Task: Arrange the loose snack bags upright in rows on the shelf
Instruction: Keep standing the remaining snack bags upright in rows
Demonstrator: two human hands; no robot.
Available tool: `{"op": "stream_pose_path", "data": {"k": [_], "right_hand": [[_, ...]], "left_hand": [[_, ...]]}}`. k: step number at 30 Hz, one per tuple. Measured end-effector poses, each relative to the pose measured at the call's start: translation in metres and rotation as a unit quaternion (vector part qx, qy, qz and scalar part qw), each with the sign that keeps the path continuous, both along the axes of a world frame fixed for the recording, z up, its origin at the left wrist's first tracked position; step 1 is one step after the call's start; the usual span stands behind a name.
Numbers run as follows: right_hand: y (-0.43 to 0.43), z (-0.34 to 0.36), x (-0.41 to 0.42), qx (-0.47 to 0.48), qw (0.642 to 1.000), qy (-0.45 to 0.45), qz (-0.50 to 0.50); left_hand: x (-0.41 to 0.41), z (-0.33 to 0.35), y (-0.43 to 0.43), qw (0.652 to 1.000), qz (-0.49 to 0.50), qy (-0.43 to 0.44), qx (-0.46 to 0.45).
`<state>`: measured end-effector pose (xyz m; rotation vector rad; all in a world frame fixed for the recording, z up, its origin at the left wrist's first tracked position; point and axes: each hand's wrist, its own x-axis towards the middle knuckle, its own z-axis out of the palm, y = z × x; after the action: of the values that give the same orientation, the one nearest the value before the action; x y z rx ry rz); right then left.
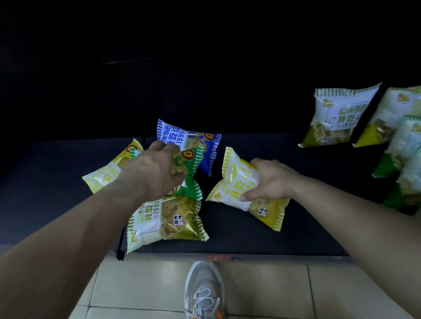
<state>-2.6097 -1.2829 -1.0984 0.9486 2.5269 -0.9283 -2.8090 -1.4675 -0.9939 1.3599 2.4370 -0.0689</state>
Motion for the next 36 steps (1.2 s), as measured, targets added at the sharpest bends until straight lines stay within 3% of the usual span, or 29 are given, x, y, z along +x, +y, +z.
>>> {"op": "stream_pose_path", "data": {"k": [4, 8, 13, 17, 19, 22, 26, 29, 36], "right_hand": [[-0.001, 0.045, 0.037, 0.014, 0.998, 0.053, -0.016], [-0.001, 0.110, 0.079, 0.003, 0.994, 0.105, -0.044], [-0.009, 0.175, 0.137, 0.013, 0.988, 0.146, -0.048], [-0.009, 0.191, 0.183, 0.010, 0.982, 0.171, -0.078], [-0.003, 0.188, 0.204, 0.016, 0.985, 0.157, -0.076], [0.018, 0.173, 0.233, 0.072, 0.988, 0.107, -0.082], [0.050, 0.151, 0.273, 0.107, 0.984, 0.058, -0.127], [0.070, 0.143, 0.294, 0.112, 0.984, 0.021, -0.139], [0.100, 0.129, 0.310, 0.121, 0.972, 0.038, -0.199]], "left_hand": [[0.022, 0.017, 0.005, 1.000, -0.009, -0.023, -0.003], [0.060, 0.053, 0.023, 0.988, -0.014, -0.141, 0.060], [0.134, 0.097, 0.056, 0.927, -0.048, -0.340, 0.153], [0.180, 0.105, 0.078, 0.894, -0.081, -0.402, 0.178], [0.194, 0.100, 0.090, 0.903, -0.092, -0.382, 0.175], [0.207, 0.084, 0.112, 0.947, -0.104, -0.254, 0.167], [0.210, 0.061, 0.151, 0.975, -0.095, -0.139, 0.142], [0.210, 0.042, 0.181, 0.982, -0.091, -0.117, 0.119], [0.219, -0.008, 0.242, 0.989, -0.082, -0.090, 0.083]]}}
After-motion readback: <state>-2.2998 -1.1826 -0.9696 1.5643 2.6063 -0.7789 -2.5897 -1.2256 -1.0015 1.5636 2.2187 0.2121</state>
